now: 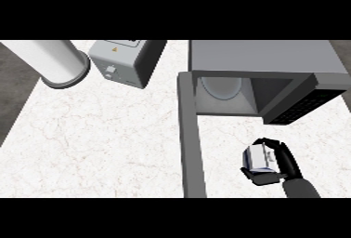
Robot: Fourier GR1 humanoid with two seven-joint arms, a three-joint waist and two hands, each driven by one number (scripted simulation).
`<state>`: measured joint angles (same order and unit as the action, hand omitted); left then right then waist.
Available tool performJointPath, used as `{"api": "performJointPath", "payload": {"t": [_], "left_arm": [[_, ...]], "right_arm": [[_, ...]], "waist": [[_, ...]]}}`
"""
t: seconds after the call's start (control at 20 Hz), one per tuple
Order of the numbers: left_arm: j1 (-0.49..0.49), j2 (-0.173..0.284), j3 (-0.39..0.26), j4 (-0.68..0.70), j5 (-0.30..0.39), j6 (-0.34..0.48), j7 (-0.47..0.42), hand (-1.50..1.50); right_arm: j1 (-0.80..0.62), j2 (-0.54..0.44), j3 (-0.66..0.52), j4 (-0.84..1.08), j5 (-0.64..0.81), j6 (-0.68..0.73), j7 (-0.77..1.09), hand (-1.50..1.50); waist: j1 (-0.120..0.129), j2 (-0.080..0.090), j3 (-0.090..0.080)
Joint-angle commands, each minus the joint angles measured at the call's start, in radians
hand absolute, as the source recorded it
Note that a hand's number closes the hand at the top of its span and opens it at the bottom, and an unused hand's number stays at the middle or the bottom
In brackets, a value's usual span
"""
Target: Pick up the milk, place it into the microwave and close the microwave
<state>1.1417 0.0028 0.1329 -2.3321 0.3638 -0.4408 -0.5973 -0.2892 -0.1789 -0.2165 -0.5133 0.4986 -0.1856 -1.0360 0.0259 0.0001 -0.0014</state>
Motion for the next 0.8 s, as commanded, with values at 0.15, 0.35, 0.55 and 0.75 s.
{"api": "performJointPath", "payload": {"t": [0.15, 0.35, 0.55, 0.75], "left_arm": [[0.021, 0.002, 0.039, 0.016, 0.018, -0.072, -0.042, -1.5], [0.001, 0.015, 0.048, 0.017, 0.061, -0.066, 0.003, -1.5], [-0.043, -0.002, 0.053, 0.103, 0.027, -0.062, -0.046, -1.5], [0.019, 0.015, 0.105, 0.05, 0.097, -0.086, -0.012, -1.5]], "right_arm": [[-0.197, 0.023, -0.047, 0.152, 0.002, -0.114, 0.008, 1.5], [-0.253, -0.007, -0.086, 0.198, -0.046, -0.014, -0.075, 1.5], [-0.231, 0.015, -0.072, 0.176, -0.055, 0.023, -0.156, 1.5], [-0.253, 0.058, -0.013, 0.105, -0.055, 0.163, -0.088, 1.5]], "waist": [[0.02, 0.006, 0.004], [0.019, 0.012, 0.006], [0.005, 0.005, 0.004], [-0.014, -0.007, 0.001]]}}
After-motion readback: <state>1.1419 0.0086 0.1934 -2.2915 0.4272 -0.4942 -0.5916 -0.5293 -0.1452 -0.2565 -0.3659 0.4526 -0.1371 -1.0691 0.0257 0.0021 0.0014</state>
